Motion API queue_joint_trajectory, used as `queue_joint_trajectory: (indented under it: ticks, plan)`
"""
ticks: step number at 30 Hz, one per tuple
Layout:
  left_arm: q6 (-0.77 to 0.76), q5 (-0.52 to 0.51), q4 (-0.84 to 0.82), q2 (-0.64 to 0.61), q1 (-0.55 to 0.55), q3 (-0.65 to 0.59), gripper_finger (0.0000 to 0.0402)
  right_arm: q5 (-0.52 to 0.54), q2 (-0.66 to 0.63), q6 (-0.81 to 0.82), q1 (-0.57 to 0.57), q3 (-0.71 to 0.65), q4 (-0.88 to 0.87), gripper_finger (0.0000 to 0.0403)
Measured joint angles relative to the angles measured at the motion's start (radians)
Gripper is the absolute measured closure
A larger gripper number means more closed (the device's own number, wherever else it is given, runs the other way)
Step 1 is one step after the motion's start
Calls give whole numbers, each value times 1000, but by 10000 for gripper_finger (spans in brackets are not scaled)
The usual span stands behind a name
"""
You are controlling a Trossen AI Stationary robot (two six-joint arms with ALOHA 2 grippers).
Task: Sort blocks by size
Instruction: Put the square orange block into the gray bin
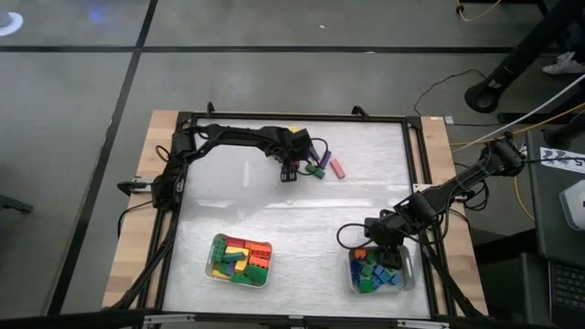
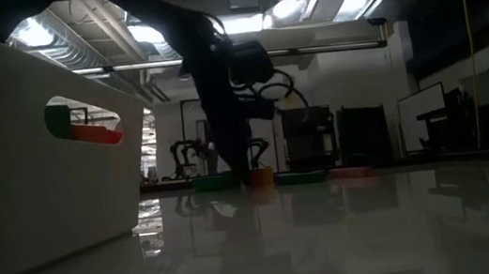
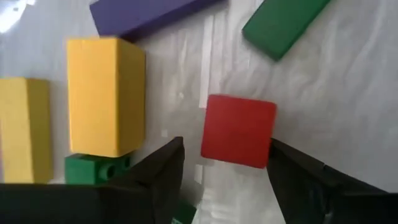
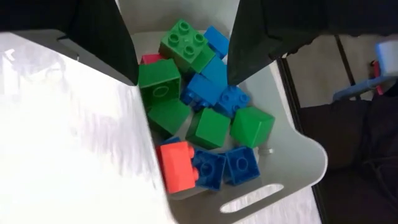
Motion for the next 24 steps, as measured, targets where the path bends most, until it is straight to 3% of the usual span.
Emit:
queue_joint_trajectory:
  ticks: [11,17,24]
  plan:
    - [42,6,28,9,0,-1,238,33,0,0,0,0,0,160]
    - [63,95,47,9,-14,-1,283,46,0,0,0,0,0,160]
    - [-35,210,162,9,-77,2,284,122,0,-8,0,0,-1,160]
